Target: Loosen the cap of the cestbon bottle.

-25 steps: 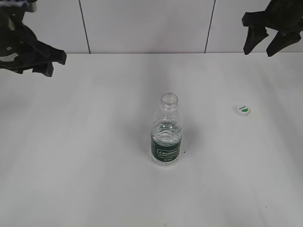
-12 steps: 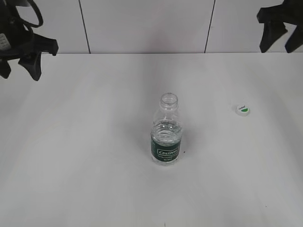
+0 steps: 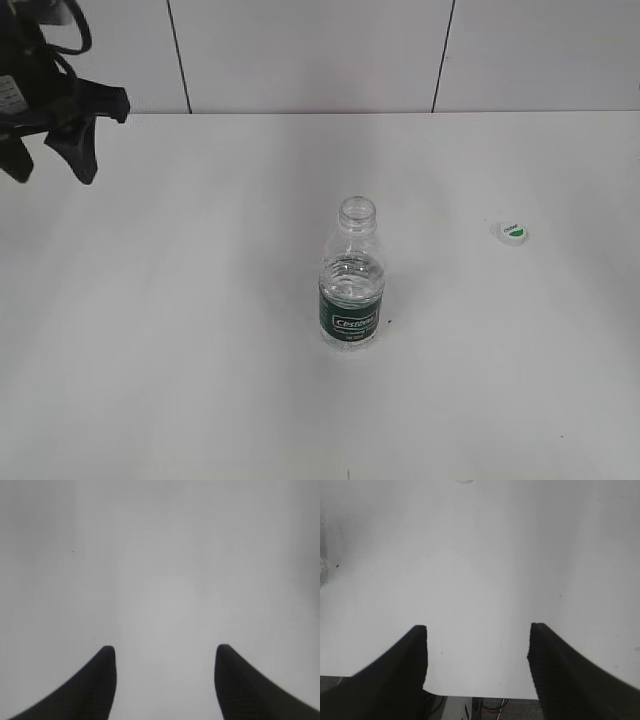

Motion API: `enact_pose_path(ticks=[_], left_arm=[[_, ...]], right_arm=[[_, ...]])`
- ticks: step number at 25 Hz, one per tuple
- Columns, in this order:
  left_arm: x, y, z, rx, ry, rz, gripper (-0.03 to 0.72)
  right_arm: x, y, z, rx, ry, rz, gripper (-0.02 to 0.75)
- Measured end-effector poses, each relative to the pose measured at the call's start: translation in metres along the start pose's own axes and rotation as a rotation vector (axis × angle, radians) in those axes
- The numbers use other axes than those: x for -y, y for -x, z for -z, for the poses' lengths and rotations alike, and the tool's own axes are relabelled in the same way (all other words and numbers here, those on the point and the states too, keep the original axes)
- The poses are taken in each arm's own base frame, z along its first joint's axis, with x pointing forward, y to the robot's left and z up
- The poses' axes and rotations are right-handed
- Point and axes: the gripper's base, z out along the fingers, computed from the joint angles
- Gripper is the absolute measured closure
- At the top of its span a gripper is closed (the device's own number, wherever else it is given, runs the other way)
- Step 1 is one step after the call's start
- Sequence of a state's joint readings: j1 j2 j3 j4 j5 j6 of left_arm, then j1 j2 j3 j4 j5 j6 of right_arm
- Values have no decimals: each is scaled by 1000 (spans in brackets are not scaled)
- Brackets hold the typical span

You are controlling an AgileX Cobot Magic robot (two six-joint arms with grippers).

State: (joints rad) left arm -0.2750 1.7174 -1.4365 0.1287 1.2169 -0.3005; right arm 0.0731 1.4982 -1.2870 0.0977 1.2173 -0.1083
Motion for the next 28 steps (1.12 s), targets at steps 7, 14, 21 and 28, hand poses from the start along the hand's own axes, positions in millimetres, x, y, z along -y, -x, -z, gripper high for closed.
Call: enact_pose_path(ticks=[7, 14, 21, 28], left_arm=[[-1, -37, 8, -33, -42, -39, 298], [-30, -115, 18, -39, 22, -69, 298], [-56, -194, 44, 133, -15, -48, 298], [-79, -267, 71, 526, -97, -51, 314]], right_arm=[[-9, -62, 50, 148, -10, 13, 253], [-18, -138, 87, 343, -25, 31, 253], [-22, -213, 93, 514, -63, 49, 253], [-17, -262, 58, 556, -131, 61, 253]])
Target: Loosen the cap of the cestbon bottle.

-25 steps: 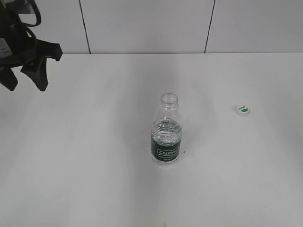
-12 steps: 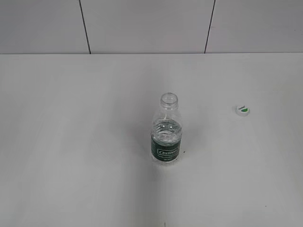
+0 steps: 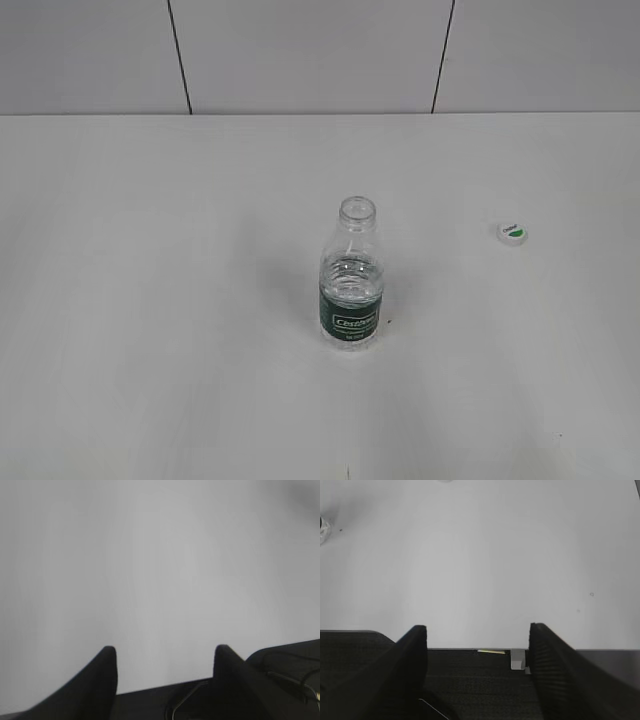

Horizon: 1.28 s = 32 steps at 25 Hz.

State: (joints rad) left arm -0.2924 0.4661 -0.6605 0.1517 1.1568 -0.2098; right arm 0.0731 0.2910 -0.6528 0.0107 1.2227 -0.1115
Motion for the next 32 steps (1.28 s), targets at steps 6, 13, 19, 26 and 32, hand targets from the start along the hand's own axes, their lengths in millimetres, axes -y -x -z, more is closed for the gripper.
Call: enact_pose_path(ticks=[6, 13, 19, 26, 32], left_arm=[[-11, -51, 23, 262, -37, 22, 332], [-12, -65, 26, 389, -68, 22, 333], [-6, -67, 25, 398, -118, -66, 333], [-5, -67, 25, 402, -123, -81, 333], [-5, -67, 25, 403, -63, -33, 333]], right_arm=[[-3, -31, -1, 138, -20, 28, 253], [-5, -42, 9, 265, -26, 47, 253], [-11, -41, 3, 287, 33, 30, 253], [-12, -41, 3, 287, 45, 28, 253], [-11, -41, 3, 289, 41, 30, 253]])
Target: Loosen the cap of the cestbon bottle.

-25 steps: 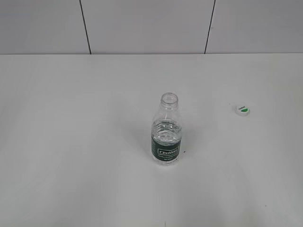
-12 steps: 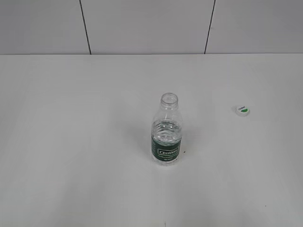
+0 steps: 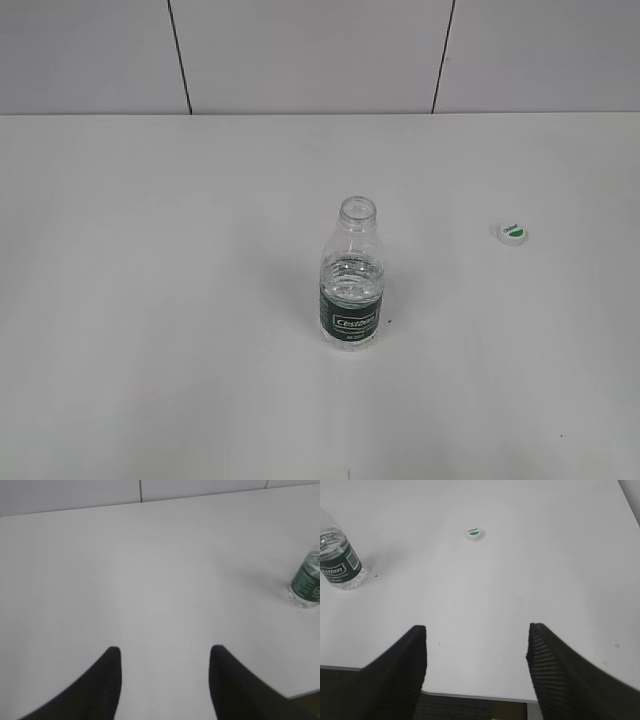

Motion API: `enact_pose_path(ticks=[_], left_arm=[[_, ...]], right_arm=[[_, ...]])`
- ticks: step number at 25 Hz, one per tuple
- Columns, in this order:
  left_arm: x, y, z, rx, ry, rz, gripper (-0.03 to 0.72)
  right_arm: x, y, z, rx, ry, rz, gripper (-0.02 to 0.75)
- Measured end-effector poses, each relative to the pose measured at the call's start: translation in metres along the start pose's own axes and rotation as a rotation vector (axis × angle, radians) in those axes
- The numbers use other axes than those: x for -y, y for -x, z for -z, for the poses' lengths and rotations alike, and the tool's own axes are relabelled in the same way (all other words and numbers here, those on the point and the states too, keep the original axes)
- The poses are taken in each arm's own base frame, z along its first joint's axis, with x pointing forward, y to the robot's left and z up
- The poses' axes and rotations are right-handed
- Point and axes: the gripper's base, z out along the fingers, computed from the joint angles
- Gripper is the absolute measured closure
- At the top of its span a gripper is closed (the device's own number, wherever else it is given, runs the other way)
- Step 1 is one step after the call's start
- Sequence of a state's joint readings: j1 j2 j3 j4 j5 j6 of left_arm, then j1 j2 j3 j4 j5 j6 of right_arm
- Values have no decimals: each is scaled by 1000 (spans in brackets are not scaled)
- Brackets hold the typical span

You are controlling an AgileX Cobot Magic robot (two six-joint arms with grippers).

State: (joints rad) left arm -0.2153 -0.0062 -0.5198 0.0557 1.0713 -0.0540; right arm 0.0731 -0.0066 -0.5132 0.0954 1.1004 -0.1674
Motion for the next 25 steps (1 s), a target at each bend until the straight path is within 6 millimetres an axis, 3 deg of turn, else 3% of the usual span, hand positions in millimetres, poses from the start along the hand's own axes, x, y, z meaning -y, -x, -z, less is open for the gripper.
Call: enact_pose_path(ticks=[9, 25], left_arm=[[2, 0, 1, 2, 138, 75, 333], [3, 0, 1, 2, 146, 83, 334]], right_arm=[[2, 0, 0, 0, -25, 13, 253], [2, 0, 0, 0, -27, 14, 253]])
